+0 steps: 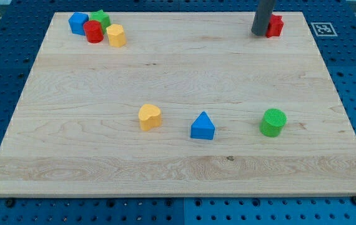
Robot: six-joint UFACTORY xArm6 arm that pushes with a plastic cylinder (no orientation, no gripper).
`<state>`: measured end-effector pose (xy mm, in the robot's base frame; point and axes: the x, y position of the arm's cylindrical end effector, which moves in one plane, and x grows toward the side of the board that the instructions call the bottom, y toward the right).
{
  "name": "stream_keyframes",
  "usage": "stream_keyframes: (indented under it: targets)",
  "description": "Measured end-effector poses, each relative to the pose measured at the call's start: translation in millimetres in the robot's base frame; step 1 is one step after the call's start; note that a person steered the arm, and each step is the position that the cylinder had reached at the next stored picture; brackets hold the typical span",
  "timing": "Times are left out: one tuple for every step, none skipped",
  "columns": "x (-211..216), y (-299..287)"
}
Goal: Slide the yellow heart to the top right
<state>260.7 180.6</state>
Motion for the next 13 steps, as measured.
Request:
stream_keyframes:
  targets:
    - [0.0, 14.9]
    - [0.0, 25.5]
    - [5.8, 22.4]
    - [45.8, -5.6]
    - [87.6, -39.1]
    - [119.2, -79.6]
    - [141.8, -136.7]
    - [153.2, -208.2]
    - [171.7, -279.7]
    - [213.8, -317.8]
    - [260.2, -304.2]
    - [262.2, -292.6]
    - [262.1, -275.4]
